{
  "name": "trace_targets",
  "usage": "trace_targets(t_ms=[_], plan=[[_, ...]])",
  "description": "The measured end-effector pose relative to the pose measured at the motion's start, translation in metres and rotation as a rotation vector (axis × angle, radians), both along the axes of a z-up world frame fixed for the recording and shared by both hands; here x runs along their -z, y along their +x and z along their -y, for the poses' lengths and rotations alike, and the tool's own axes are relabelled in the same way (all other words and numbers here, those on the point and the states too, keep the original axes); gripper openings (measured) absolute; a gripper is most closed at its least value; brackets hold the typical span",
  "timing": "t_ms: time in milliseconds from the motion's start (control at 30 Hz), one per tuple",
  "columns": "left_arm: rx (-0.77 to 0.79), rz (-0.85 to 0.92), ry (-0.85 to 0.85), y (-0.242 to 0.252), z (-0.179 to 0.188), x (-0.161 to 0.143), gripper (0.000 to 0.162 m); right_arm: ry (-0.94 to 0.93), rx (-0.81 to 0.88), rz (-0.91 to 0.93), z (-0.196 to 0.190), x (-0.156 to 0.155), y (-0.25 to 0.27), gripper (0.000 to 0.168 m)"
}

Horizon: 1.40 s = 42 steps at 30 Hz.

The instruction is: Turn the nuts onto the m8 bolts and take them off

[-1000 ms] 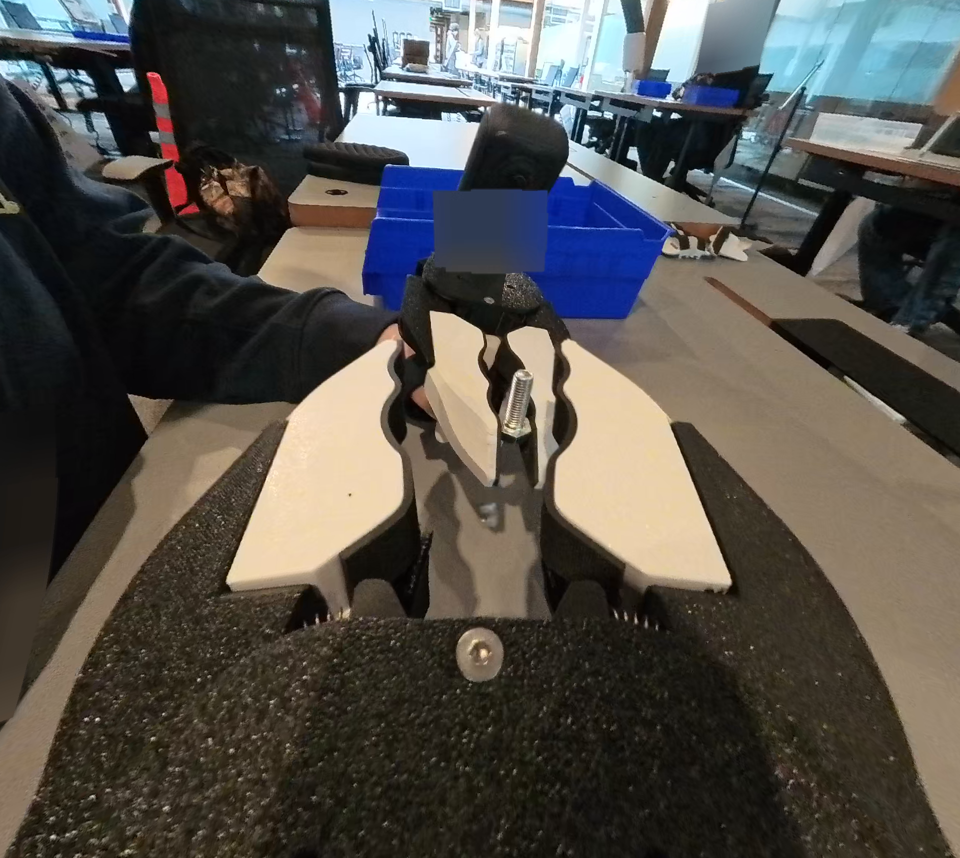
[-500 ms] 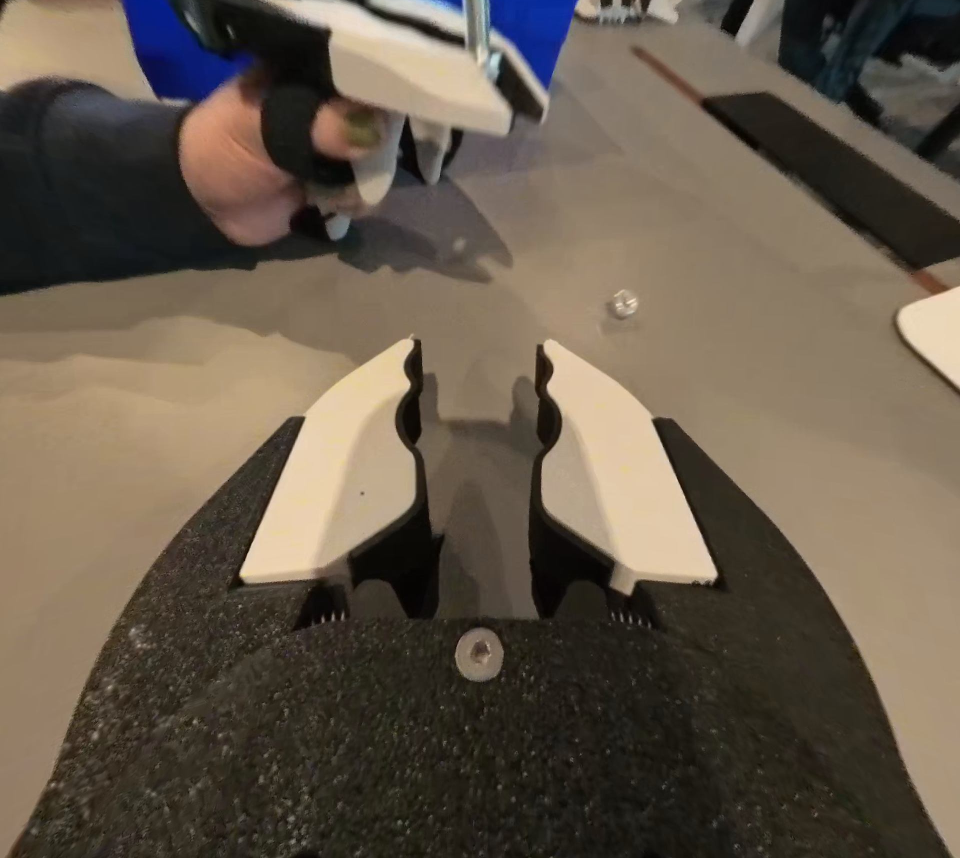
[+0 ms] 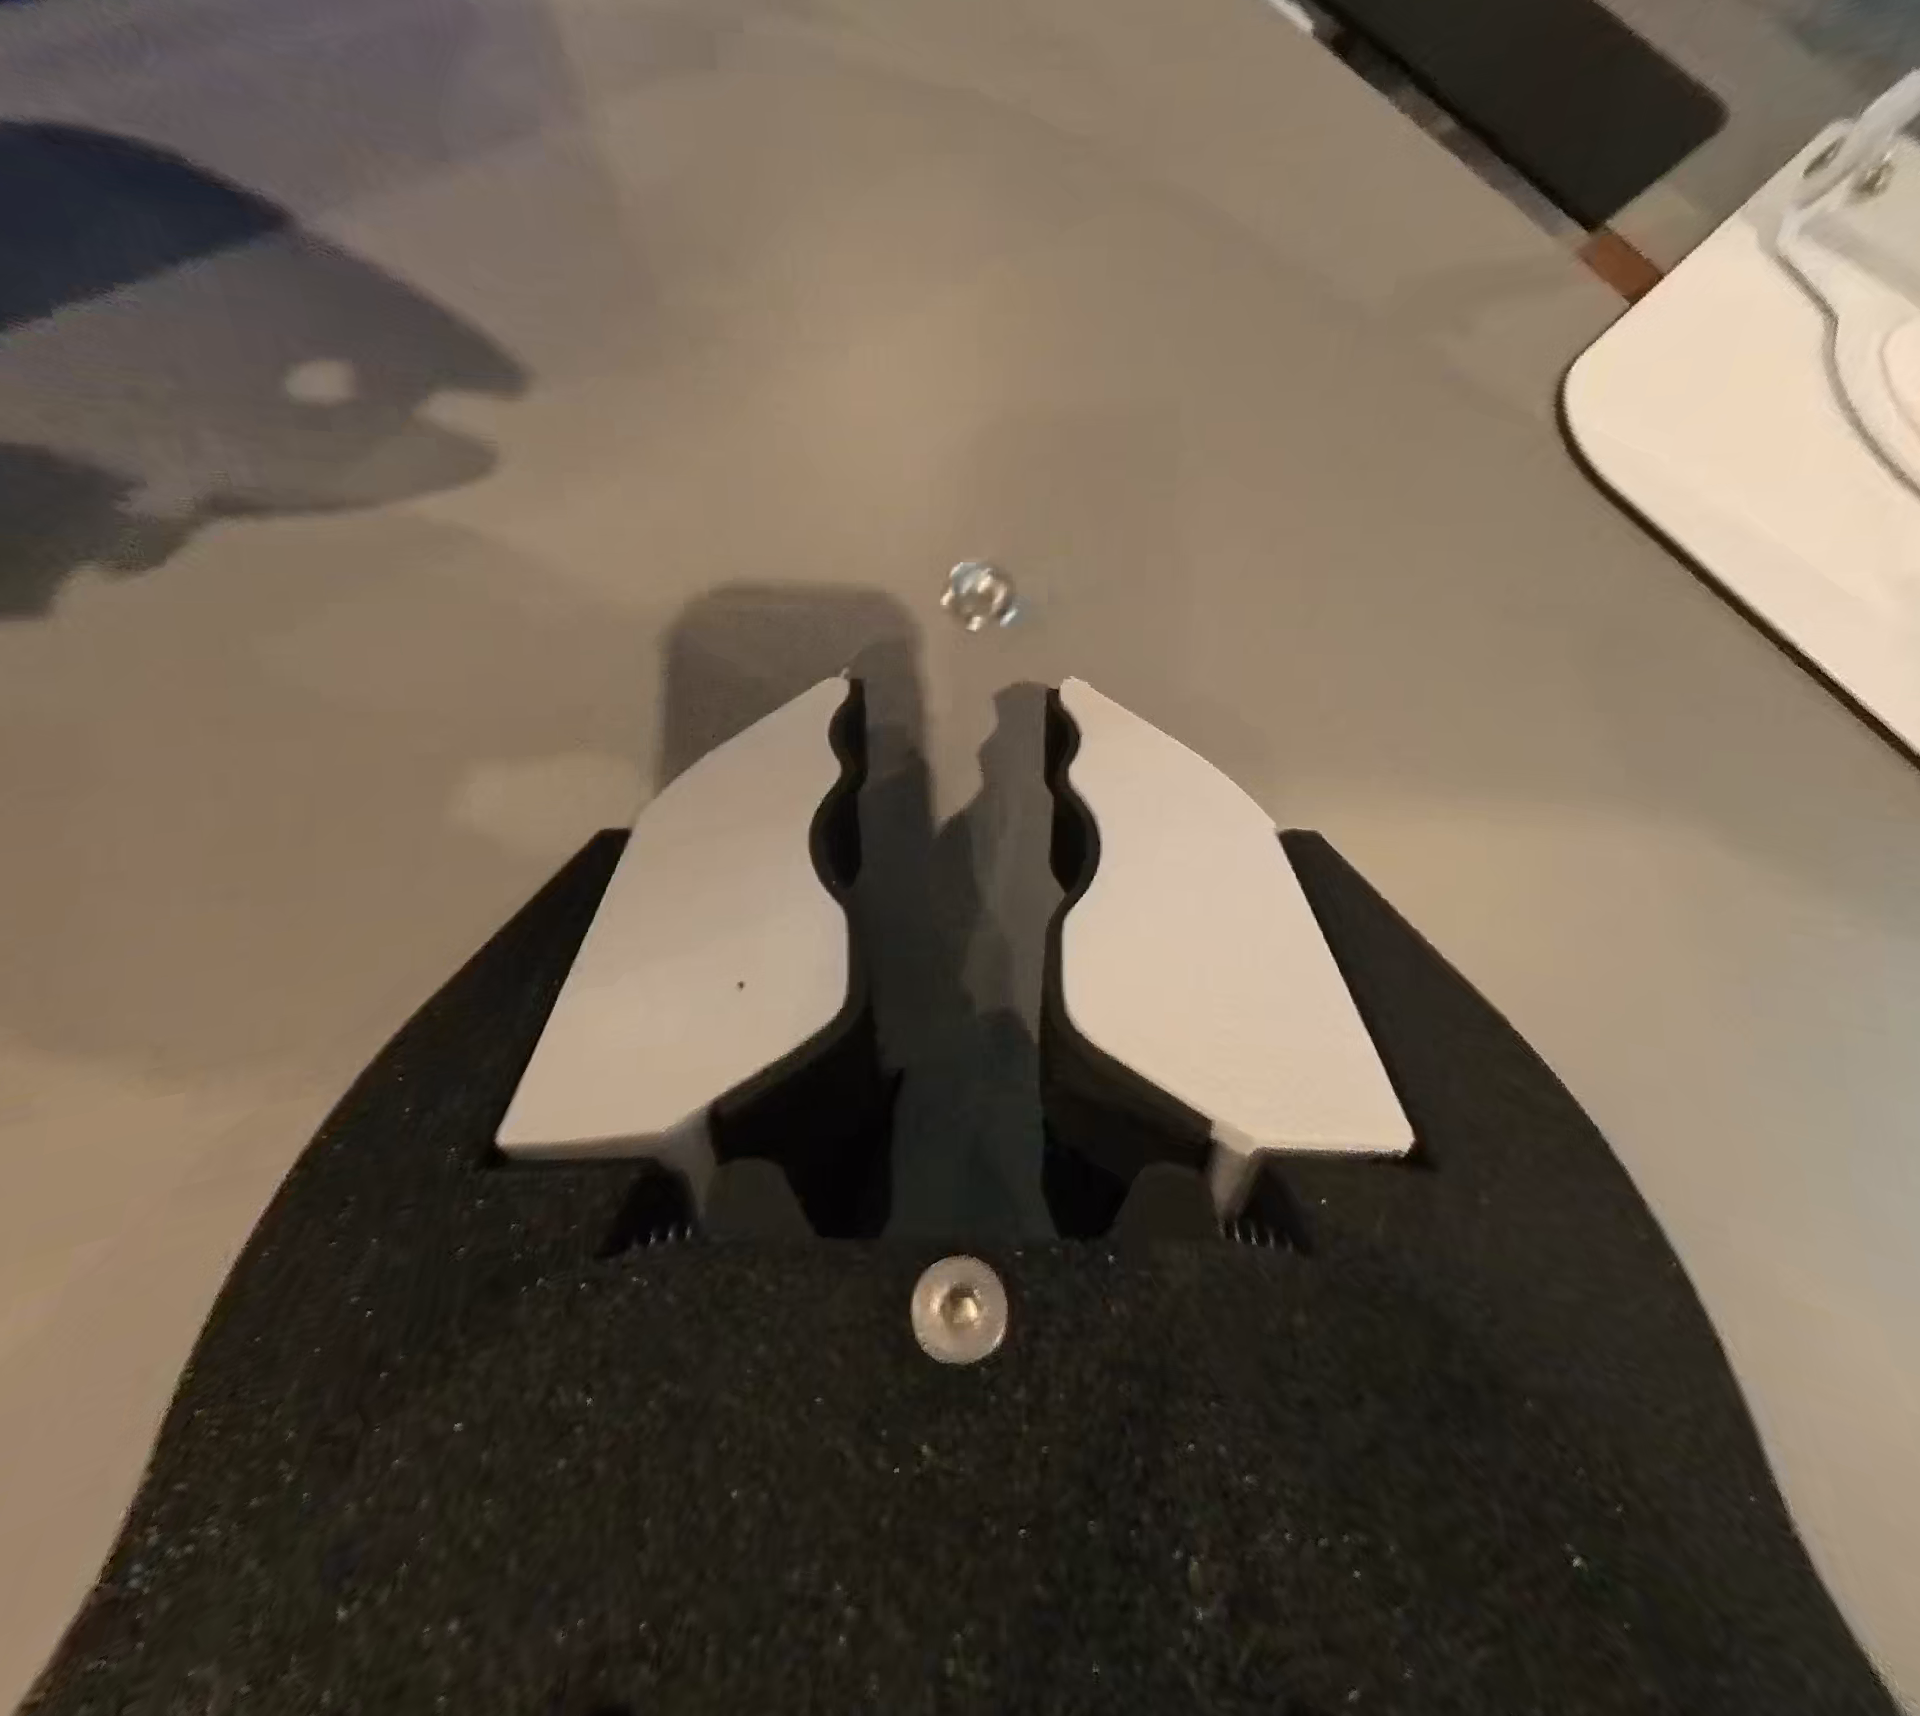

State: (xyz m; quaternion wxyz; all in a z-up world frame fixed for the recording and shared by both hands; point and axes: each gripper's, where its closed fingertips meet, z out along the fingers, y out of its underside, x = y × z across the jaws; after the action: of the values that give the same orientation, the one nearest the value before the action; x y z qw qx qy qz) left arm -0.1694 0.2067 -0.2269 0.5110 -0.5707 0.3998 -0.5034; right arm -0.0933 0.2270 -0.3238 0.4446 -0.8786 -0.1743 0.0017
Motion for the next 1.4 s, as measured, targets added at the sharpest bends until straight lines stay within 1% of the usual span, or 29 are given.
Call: trace_targets(t_ms=[133,233,367,433,467,533,600,667,767,833,900,967,1133,1400], plan=[[0.015,-0.004,-0.016,0.001,0.0,0.002,0.015,-0.056,0.006,-0.016,-0.016,0.007,0.001,0.034],[0.026,-0.015,-0.018,0.003,0.002,0.004,0.015,-0.061,-0.005,-0.031,-0.022,0.007,0.0,0.033],[0.048,-0.042,-0.002,0.008,0.007,0.007,0.015,-0.063,-0.028,-0.03,-0.025,0.007,-0.003,0.026],[0.061,-0.056,0.011,0.01,0.01,0.008,0.015,-0.067,-0.056,-0.027,-0.024,0.008,-0.007,0.015],[0.071,-0.065,0.016,0.011,0.012,0.009,0.015,-0.062,-0.066,-0.011,-0.024,0.007,-0.007,0.015],[0.109,-0.089,0.016,0.014,0.018,0.011,0.015,-0.06,-0.141,0.043,-0.02,0.004,-0.008,0.015],[0.203,-0.129,-0.031,0.02,0.031,0.018,0.015,-0.027,-0.283,0.056,-0.012,-0.017,-0.016,0.015],[0.308,-0.14,-0.056,0.026,0.047,0.022,0.015,0.027,-0.498,-0.043,0.01,-0.052,-0.037,0.015],[0.404,-0.208,-0.028,0.032,0.064,0.031,0.015,0.094,-0.705,-0.133,0.047,-0.098,-0.054,0.015],[0.435,-0.236,0.005,0.033,0.071,0.034,0.015,0.104,-0.801,-0.176,0.068,-0.115,-0.062,0.015],[0.459,-0.239,0.019,0.033,0.075,0.034,0.014,0.073,-0.863,-0.191,0.083,-0.121,-0.068,0.014],[0.478,-0.235,0.019,0.033,0.078,0.034,0.014,0.027,-0.882,-0.145,0.09,-0.117,-0.07,0.015],[0.497,-0.233,0.023,0.032,0.08,0.034,0.014,-0.041,-0.843,-0.005,0.091,-0.105,-0.069,0.015],[0.512,-0.234,0.027,0.032,0.083,0.034,0.014,-0.065,-0.844,0.005,0.092,-0.1,-0.067,0.015]])
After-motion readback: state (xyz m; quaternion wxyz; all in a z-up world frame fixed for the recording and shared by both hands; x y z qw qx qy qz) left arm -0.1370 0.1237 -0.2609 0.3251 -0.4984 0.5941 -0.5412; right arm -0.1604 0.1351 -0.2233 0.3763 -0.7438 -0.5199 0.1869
